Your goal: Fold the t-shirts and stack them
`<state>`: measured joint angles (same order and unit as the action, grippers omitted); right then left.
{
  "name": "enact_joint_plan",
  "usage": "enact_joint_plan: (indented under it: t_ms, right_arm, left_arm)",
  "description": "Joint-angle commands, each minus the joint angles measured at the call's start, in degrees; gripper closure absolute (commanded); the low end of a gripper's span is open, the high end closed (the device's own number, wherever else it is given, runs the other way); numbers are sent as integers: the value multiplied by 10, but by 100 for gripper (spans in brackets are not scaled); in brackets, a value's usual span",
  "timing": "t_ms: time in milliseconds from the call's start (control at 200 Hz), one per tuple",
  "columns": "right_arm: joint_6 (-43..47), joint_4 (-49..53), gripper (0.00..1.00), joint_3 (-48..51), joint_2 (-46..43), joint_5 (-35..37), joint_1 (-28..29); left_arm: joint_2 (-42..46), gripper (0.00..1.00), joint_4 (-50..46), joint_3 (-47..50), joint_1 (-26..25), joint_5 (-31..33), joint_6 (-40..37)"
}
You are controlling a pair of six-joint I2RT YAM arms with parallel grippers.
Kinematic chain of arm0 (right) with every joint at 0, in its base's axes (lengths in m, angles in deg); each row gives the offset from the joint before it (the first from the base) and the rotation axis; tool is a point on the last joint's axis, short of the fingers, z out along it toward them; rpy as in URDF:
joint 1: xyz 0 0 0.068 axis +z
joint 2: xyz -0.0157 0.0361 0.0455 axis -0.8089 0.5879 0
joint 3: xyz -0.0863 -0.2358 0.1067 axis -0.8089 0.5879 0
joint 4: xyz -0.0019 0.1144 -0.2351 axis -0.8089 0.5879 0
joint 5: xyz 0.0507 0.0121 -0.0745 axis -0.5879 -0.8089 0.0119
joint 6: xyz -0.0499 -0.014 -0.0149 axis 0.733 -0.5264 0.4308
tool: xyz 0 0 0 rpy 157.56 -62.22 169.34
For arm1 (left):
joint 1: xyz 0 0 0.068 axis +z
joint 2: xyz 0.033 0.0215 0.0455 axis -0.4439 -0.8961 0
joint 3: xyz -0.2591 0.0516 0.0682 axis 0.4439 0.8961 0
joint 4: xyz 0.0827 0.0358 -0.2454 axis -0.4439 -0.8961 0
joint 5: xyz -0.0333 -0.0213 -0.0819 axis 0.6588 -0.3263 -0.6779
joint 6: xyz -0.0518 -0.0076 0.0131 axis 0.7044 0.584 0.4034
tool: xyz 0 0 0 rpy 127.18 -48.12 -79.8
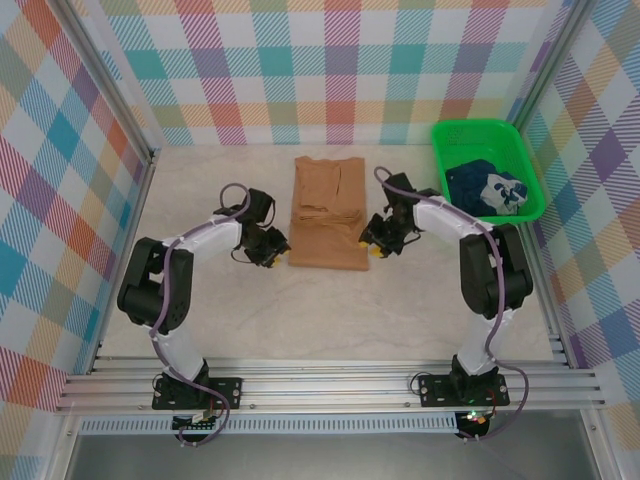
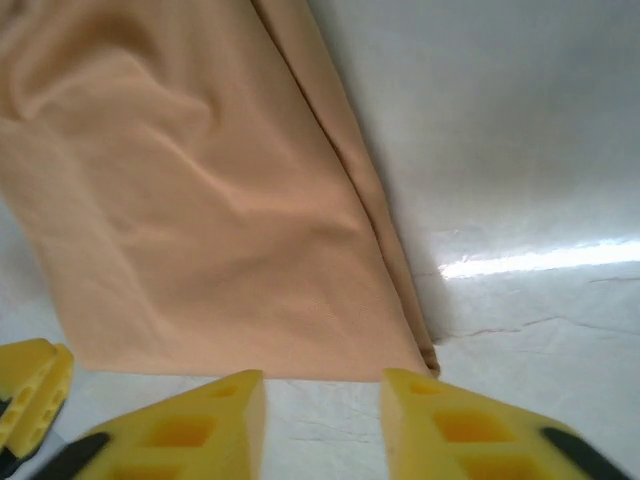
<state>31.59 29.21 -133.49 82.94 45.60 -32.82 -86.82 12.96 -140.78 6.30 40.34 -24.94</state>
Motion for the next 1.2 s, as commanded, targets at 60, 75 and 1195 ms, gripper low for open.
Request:
enact_joint_plan:
  t_ms: [60,75,1195]
  right_arm:
    - [-36,-81,88,-40,36,-23,18]
    - [-38,-80,88,-50,45,-25,19]
    - [-91,-42,85,-235,225,-38,-60]
  left_arm:
    - [-18,78,49,-13,1,-21,23]
    - [-20,79,51,-18,1,-17,22]
    - [-160,88,-41,-334,17,86,-58]
